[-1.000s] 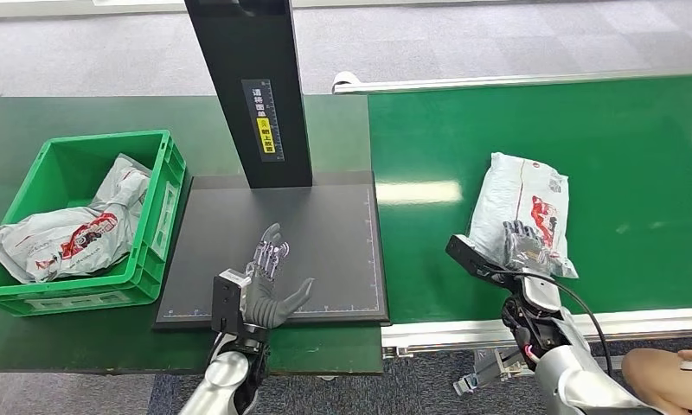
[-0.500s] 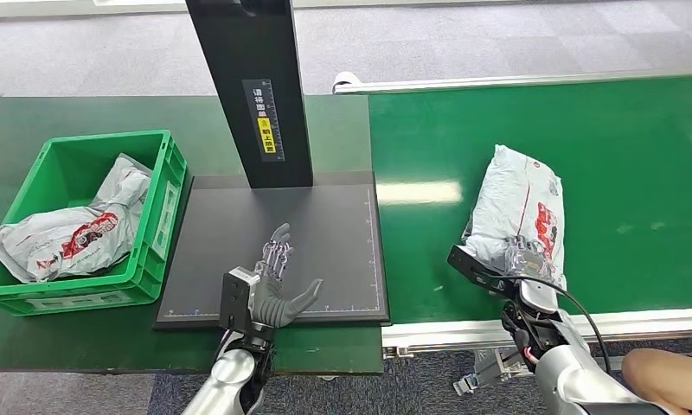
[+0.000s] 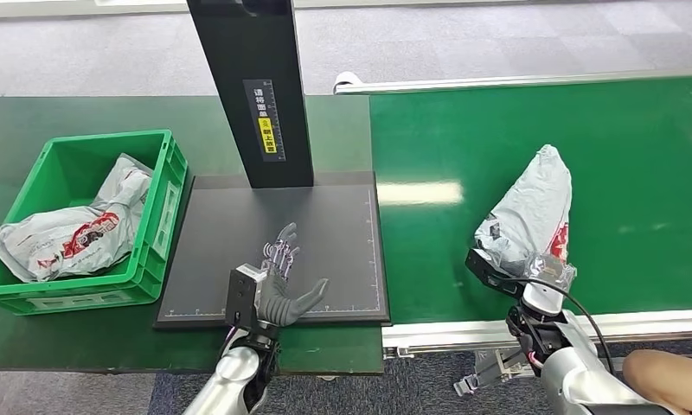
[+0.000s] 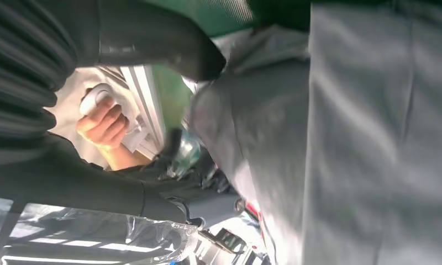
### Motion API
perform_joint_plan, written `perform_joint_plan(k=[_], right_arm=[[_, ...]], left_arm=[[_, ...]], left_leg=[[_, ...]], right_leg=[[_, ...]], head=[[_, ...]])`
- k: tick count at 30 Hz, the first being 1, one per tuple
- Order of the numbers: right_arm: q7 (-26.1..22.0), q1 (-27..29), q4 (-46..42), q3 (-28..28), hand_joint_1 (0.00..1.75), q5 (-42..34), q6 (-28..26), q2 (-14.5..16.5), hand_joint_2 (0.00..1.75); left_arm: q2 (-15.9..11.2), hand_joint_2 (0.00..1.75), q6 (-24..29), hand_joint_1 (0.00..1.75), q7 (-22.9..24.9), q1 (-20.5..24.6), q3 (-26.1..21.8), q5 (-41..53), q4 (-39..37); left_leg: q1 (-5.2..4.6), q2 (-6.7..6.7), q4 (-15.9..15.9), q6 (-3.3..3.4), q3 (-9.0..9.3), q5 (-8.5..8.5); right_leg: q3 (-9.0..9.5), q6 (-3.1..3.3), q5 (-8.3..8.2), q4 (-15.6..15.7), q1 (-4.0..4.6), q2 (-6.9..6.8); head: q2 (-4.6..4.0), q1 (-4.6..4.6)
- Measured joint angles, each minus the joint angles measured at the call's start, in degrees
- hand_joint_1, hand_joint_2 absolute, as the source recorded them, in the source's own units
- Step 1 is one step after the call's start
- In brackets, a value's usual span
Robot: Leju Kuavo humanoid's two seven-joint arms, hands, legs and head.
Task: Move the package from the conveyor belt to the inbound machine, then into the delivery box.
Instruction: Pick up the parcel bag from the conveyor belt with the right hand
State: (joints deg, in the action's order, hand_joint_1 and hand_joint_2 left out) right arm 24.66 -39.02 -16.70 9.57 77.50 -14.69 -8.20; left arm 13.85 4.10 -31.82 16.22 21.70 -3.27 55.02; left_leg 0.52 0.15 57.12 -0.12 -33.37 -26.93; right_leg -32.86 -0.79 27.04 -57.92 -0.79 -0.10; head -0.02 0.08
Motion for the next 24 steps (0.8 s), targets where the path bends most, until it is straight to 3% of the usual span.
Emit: perform_joint_plan(k=[14, 20, 24], right_arm=[[-10.2, 2.0, -0.2, -5.3, 1.75, -3.0, -9.2, 0.8, 1.75], [-22.5, 3.9, -3.7, -9.1, 1.75, -9.5, -17.0, 2.9, 1.75], [-28.7, 6.8, -13.0, -9.7, 1.75, -16.2, -16.8, 4.6, 1.75]], left_arm=[[-0.1, 1.75, 1.1, 0.00, 0.2, -0.2, 0.0, -0.3, 0.1], [-0.8, 1.75, 3.1, 0.00, -0.1, -1.6, -0.4, 0.3, 3.0], [-1.4, 1.75, 4.4, 0.00, 0.3, -2.8, -1.6, 1.3, 6.5]], left_leg=[[0.00, -0.05, 0.0, 0.00, -0.05, 0.00], [0.01, 0.00, 0.0, 0.00, -0.08, 0.00], [0.03, -0.03, 0.0, -0.01, -0.11, 0.00]], right_leg=[[0.00, 0.00, 0.00, 0.0, 0.01, 0.00], [-0.03, 0.00, 0.00, 0.0, 0.03, 0.02], [-0.06, 0.01, 0.01, 0.0, 0.05, 0.02]], head=[[0.01, 0.01], [-0.01, -0.01], [0.01, -0.01]])
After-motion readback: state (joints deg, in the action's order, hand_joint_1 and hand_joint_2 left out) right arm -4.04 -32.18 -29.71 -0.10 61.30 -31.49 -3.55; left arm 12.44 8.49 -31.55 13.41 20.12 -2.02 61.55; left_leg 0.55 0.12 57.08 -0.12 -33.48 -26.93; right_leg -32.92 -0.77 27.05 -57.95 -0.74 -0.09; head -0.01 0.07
